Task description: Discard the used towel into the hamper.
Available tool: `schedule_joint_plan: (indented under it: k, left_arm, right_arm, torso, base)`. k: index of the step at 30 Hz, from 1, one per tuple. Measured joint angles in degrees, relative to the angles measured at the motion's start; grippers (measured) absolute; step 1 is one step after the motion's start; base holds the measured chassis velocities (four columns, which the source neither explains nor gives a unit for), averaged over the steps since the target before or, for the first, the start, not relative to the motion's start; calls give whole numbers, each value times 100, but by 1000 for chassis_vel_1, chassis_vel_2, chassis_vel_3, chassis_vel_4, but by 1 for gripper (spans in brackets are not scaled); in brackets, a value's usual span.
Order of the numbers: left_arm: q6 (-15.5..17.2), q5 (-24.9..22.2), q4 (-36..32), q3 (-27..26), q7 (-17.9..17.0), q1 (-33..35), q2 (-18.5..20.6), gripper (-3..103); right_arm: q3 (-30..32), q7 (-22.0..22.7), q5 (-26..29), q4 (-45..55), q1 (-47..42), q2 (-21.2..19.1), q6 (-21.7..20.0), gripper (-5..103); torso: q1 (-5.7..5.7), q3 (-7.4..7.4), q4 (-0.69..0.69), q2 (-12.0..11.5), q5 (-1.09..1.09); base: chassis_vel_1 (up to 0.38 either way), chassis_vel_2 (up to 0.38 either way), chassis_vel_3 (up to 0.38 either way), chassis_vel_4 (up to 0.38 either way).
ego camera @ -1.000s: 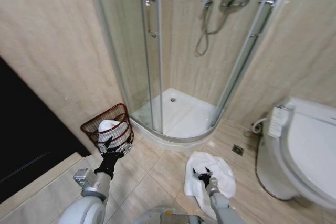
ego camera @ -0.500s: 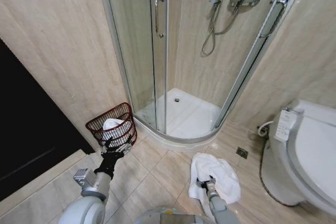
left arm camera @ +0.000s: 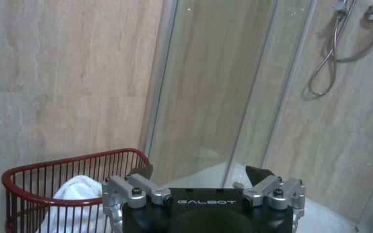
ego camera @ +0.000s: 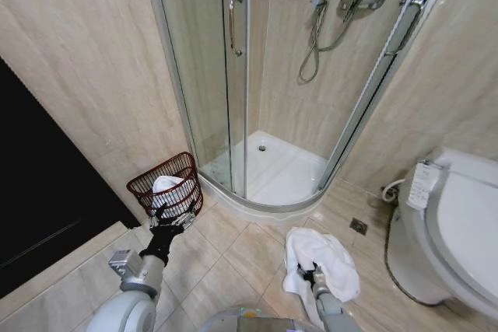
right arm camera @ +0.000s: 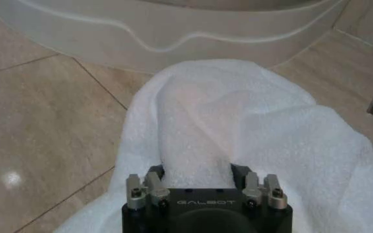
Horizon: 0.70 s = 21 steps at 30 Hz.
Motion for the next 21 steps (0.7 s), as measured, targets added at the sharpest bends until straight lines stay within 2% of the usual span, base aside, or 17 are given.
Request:
schedule_joint_plan:
  k: [1,5,8,9,12,13,16,21]
  left_arm:
    - [0,0,0,0,0,0,0,97]
    - [0,0,0,0,0,0,0,97]
    - [0,0,0,0,0,0,0,97]
    - [0,0,0,0,0,0,0,97]
    - [0,0,0,0,0,0,0,97]
    - [0,0,0,0,0,0,0,97]
    - [0,0,0,0,0,0,0,97]
    - [0,0,0,0,0,0,0,97]
  right_arm:
    - [5,-27,58,35,-39,-20,1,61]
    - [12,-12,256,82,-78,-24,-2,57]
    - [35,-31,546,253,-206,-77,-13,44]
    - [35,-31,546,253,-206,-77,-13,44]
    - [133,-35,789,568,-424,-134,-5,33]
    - [133,-35,789,568,-424,-134,-5,33]
    - [219,-41,1088,1015,-719,-186,5,21]
    - [469,-63,1314,1749,-1041,-174,13,12]
  torso:
    - [0,0,0,0,0]
    - [0,0,0,0,0]
    - [1,0,0,1,0]
    - [1,0,0,1,0]
    - [1,1,0,1,0]
    - [1,1,0,1,0]
    - [1,1,-1,1,-1]
    - [1,1,-1,1,-2]
  base:
    - [0,0,0,0]
    - [0,0,0,0]
    - [0,0,0,0]
    - [0,0,0,0]
    - [0,0,0,0]
    - [0,0,0,0]
    - [0,0,0,0]
    - [0,0,0,0]
